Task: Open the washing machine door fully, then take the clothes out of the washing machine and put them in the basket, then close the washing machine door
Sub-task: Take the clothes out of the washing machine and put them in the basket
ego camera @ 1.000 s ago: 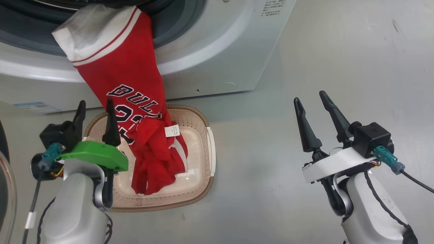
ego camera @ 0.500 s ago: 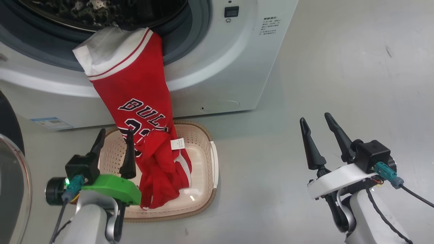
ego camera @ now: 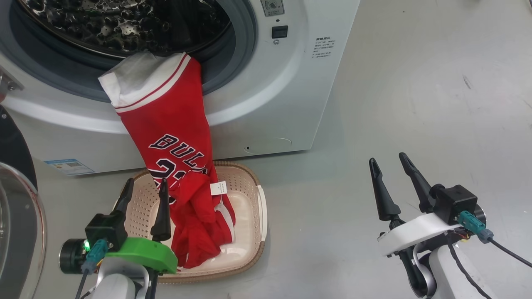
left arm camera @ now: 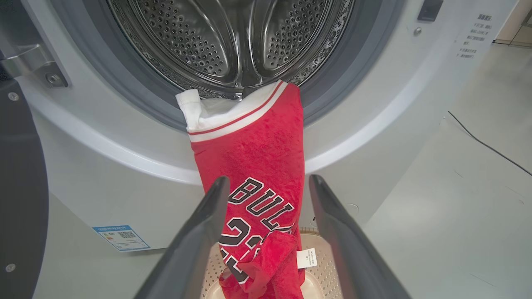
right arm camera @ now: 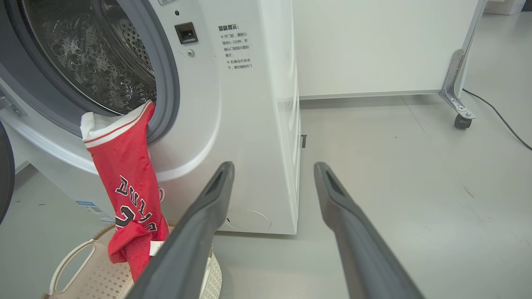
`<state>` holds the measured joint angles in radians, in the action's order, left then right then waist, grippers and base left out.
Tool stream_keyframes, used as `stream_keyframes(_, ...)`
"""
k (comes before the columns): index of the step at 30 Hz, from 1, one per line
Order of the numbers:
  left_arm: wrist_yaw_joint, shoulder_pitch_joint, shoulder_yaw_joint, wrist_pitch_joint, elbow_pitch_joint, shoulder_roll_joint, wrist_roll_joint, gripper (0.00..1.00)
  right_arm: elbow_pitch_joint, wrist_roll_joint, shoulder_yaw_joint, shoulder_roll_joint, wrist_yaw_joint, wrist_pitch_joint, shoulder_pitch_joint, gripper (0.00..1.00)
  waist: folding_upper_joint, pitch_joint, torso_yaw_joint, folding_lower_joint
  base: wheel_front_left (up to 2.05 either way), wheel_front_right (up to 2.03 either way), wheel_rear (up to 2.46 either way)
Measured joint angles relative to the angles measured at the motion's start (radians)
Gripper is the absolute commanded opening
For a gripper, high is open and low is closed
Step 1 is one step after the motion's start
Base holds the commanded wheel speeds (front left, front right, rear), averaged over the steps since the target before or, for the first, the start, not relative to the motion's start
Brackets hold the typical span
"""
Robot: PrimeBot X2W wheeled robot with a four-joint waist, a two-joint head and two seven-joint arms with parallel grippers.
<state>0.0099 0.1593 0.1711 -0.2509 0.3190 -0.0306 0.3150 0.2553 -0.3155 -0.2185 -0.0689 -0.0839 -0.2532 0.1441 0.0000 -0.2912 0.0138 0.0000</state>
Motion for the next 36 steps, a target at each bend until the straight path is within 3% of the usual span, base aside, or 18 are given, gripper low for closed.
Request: stream_keyframes(36, 0.046, -0.077, 0.059, 0.048, -0.14, -0.004, 0.0, 1.0, -0.028, 0.003, -0.025, 0.007, -0.002, 0.0, -0.009, 1.0, 0.0, -0.029, 0.005, 0.0, 0.0, 0.0, 0.0)
